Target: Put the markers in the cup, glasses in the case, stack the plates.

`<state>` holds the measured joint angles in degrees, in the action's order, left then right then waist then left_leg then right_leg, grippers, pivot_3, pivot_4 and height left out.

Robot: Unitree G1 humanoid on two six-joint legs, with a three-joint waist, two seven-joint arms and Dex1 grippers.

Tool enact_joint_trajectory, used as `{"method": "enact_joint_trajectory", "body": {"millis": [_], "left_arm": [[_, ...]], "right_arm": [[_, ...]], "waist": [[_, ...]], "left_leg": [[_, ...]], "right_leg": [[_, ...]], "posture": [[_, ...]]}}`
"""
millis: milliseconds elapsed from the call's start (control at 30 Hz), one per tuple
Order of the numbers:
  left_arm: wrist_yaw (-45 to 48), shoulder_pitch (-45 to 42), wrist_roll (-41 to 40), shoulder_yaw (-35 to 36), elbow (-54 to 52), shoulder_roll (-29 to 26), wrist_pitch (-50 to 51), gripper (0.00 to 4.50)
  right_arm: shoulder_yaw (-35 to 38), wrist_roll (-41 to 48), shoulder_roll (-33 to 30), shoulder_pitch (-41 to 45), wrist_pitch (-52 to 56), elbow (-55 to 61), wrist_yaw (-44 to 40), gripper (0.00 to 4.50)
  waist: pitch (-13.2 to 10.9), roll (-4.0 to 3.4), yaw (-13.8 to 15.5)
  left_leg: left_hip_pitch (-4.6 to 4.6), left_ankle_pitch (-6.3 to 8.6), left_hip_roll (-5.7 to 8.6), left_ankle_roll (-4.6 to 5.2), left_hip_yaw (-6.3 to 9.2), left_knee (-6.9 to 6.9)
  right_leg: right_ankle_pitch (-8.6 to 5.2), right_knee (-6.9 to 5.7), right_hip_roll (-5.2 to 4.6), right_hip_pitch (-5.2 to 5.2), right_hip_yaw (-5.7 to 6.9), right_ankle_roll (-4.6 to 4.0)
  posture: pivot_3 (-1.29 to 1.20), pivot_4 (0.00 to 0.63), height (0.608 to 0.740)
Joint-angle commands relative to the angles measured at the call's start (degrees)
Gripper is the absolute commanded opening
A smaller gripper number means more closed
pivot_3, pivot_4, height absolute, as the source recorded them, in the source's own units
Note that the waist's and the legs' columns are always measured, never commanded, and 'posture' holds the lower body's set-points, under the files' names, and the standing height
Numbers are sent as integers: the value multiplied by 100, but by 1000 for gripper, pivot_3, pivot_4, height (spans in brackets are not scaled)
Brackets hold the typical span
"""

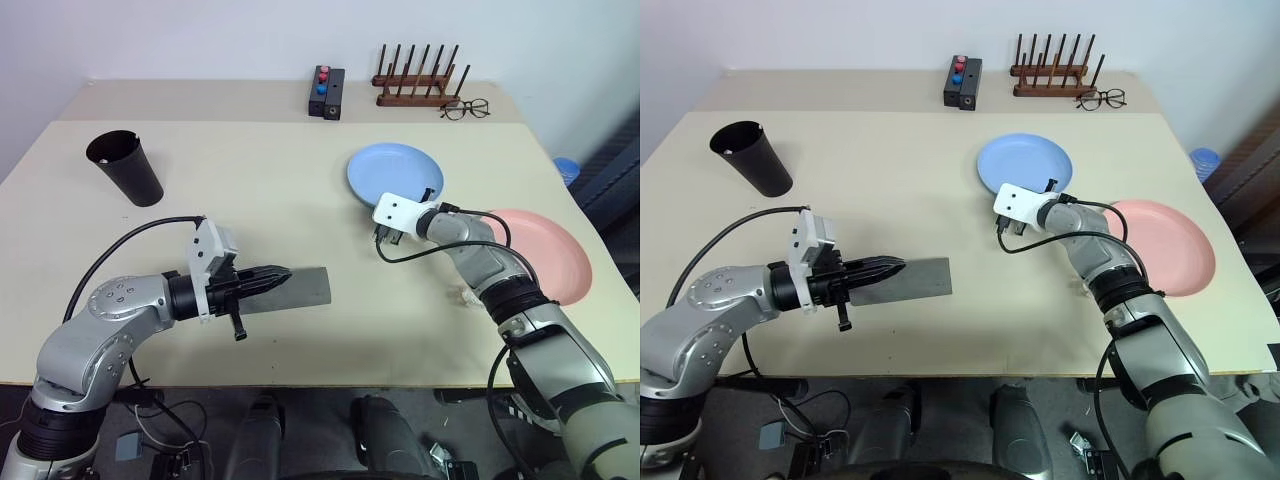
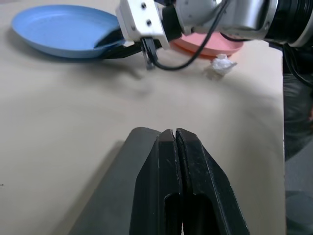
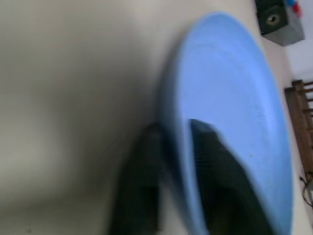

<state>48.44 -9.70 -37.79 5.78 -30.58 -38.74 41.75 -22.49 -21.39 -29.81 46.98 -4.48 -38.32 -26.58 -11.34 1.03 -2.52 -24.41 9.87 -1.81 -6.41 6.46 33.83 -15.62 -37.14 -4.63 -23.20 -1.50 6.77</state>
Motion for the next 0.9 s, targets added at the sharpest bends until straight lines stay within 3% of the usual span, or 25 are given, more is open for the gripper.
{"method": "enact_joint_trajectory", "body": {"millis": [33, 267, 433, 533, 733, 900], "left_arm": [[-51, 23, -85, 147, -173, -83, -72, 0], [-379, -462, 518, -144, 388, 193, -657, 0], [-329, -717, 588, -499, 535, 463, -776, 0], [-195, -805, 580, -696, 665, 586, -833, 0], [132, -917, 666, -905, 977, 637, -1054, 0], [304, -940, 762, -1003, 1221, 715, -1300, 0]], "right_arm": [[178, -31, -42, 113, -182, 179, 66, 35], [844, 3, -847, -836, 418, 2232, -141, 35], [1827, 454, -1647, -1955, 1082, 4013, -777, 35], [2832, 1182, -2317, -3060, 1309, 4831, -1594, 35], [4192, 1855, -2705, -4856, 1851, 5422, -2313, 35], [4383, 1916, -2631, -5500, 2041, 5470, -2303, 35]], "waist": [[0, 0, -4], [-4, -7, 69], [-4, -8, 167], [-3, -10, 178], [-2, -12, 147], [1, -17, 128]], "left_leg": [[1, 0, 0, 0, 0, 0], [-3, 0, 0, 0, 0, 2], [-2, 0, 2, 0, 0, 4], [0, 0, 1, 0, 0, 5], [6, 1, 1, 2, 0, 16], [10, 2, 1, 3, -2, 20]], "right_leg": [[1, -1, 0, 0, 0, 1], [2, 0, 0, -1, 0, 4], [-1, 2, 0, 2, 0, 1], [-5, 2, 0, 7, 0, -8], [-6, 3, -1, 18, 0, -10], [-6, 3, -1, 19, 0, -13]], "posture": [[0, 150, 740], [0, 150, 740], [0, 150, 740], [0, 150, 740], [0, 150, 740], [0, 150, 740]]}}
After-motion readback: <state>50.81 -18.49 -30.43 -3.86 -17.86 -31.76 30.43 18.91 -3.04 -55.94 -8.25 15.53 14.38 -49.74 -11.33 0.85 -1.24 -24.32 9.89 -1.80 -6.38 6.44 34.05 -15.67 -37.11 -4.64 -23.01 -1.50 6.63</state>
